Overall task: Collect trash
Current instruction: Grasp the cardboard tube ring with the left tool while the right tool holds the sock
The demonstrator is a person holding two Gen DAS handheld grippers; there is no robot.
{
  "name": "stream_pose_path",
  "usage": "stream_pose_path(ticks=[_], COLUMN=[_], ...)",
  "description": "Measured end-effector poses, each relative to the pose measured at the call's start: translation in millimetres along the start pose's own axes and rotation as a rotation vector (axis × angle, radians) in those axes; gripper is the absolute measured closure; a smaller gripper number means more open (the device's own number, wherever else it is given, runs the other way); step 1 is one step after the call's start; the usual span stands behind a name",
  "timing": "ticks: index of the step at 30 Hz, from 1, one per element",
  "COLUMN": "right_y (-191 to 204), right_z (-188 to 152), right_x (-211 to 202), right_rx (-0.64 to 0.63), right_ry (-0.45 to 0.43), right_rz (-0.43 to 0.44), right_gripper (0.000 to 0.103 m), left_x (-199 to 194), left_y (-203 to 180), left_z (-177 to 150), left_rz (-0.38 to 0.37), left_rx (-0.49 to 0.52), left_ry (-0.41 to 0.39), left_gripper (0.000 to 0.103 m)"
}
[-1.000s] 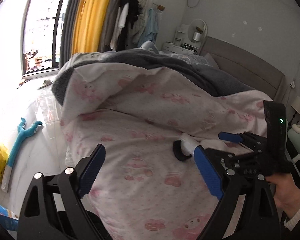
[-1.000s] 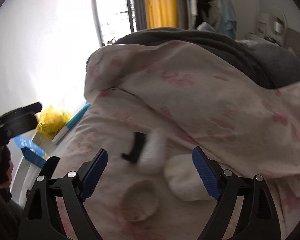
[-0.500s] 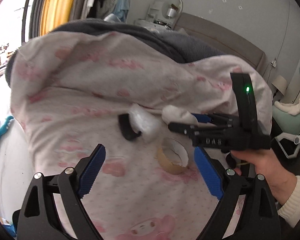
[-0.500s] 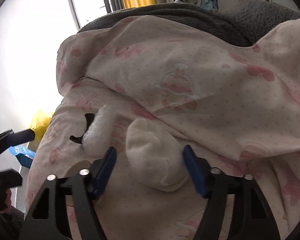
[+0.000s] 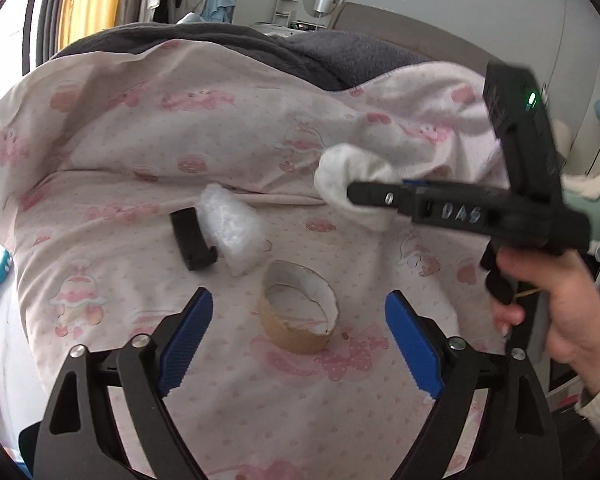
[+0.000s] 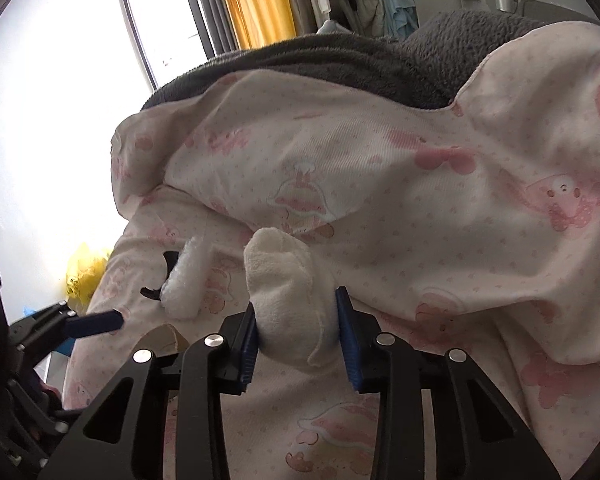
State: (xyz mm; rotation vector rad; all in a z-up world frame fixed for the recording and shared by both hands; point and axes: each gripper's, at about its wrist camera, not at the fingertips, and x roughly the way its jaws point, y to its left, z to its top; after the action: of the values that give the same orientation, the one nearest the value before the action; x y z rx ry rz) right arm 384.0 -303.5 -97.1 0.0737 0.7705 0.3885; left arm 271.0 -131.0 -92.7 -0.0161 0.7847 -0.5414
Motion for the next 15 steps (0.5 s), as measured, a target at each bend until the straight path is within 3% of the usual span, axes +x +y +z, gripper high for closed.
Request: stream_pose_path(ticks=[6,13,15], right_y=[3.7,11.2,12.5], right_z=[5.6,8.0,9.0], right_x=[-11.1,-22.2,-23.9], right_rx=[0.002,-0.010,-0.010], right_ry=[-0.021,-0.029,-0.031], right_rz=[0.023,0.046,0.049], right_gripper=[0.067,0.067,0.067], left_x=[14.6,20.5,20.3], left_y=[-9.5,-6.4,-5.3], left_z=[-1.8,-2.3,-1.6], left_rz=[0.032,0.044,0.035], left_rx=[0.029,0.009,0.002], left_ry=[0.027,0.045,0.043], left_gripper=[0.028,0.057,0.057])
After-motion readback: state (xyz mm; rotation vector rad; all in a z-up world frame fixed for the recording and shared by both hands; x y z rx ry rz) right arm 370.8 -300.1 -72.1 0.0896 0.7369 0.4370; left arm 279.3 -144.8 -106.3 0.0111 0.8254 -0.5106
